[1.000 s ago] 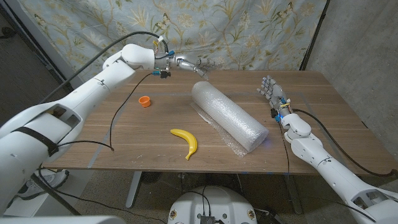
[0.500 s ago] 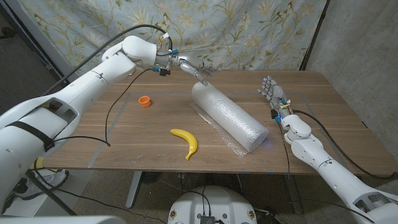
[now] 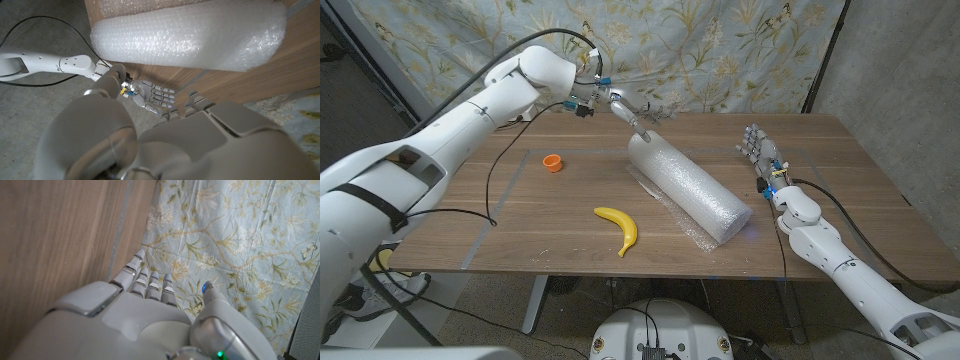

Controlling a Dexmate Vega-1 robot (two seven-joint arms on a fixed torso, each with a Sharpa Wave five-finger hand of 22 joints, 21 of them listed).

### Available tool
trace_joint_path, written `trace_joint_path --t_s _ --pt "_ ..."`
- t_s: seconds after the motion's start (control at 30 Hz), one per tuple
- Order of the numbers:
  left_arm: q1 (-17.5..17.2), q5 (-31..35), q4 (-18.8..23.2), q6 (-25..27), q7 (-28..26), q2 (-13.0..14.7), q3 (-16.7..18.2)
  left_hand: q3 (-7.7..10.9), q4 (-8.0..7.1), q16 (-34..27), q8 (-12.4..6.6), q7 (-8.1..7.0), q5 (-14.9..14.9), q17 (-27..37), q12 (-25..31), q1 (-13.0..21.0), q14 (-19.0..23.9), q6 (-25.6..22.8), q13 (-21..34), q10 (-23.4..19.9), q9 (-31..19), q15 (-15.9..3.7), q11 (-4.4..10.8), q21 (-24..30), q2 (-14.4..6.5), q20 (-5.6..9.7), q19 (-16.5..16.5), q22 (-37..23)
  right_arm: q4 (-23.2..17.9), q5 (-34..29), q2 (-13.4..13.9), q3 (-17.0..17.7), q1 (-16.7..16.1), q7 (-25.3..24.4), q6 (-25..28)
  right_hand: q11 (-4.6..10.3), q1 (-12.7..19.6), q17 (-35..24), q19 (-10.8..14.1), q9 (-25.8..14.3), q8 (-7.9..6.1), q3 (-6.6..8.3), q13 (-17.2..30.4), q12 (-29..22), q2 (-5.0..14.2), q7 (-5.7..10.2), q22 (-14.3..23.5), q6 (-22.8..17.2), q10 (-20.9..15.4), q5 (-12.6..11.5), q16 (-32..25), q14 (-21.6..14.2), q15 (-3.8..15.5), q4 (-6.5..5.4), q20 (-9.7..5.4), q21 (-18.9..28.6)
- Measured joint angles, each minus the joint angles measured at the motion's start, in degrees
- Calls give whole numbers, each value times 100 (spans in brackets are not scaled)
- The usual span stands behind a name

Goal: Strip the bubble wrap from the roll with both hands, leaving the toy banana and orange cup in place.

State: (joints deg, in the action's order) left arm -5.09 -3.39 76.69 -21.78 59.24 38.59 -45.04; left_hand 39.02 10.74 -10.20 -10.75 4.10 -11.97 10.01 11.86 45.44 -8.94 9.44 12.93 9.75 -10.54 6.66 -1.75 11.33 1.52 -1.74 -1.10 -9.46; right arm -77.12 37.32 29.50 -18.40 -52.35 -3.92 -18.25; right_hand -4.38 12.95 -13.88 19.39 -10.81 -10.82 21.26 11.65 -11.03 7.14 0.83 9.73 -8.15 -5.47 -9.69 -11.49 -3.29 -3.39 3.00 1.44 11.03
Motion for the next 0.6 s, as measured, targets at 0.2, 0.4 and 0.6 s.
trace_joint_path --t_s 0.2,0.4,0.6 --pt "308 186 -259 -119 183 -187 -205 0 0 0 0 0 0 28 23 66 -10 0 0 0 0 -11 0 -34 5 -27 27 0 -9 24 7 21 -22 -40 30 0 0 5 0 0 0 -4 0 0 0 0 0 0 0 0 0 0 0 4 0 0" --pt "498 346 -440 -219 329 -325 -338 -24 -24 0 0 0 32 28 23 166 -51 -1 27 0 -23 30 0 -33 61 -23 84 0 -4 53 7 41 -35 -42 31 -30 0 5 -21 1 0 -16 0 0 0 -31 0 30 30 0 -40 0 0 16 21 0" --pt "672 484 -588 -312 468 -460 -462 -42 -42 0 0 0 54 28 23 246 -63 -1 27 0 -28 42 0 -75 95 -31 153 -32 25 81 7 66 -47 -42 32 -30 0 5 -21 1 0 -16 -1 0 0 0 0 61 30 0 -44 0 0 16 20 0"
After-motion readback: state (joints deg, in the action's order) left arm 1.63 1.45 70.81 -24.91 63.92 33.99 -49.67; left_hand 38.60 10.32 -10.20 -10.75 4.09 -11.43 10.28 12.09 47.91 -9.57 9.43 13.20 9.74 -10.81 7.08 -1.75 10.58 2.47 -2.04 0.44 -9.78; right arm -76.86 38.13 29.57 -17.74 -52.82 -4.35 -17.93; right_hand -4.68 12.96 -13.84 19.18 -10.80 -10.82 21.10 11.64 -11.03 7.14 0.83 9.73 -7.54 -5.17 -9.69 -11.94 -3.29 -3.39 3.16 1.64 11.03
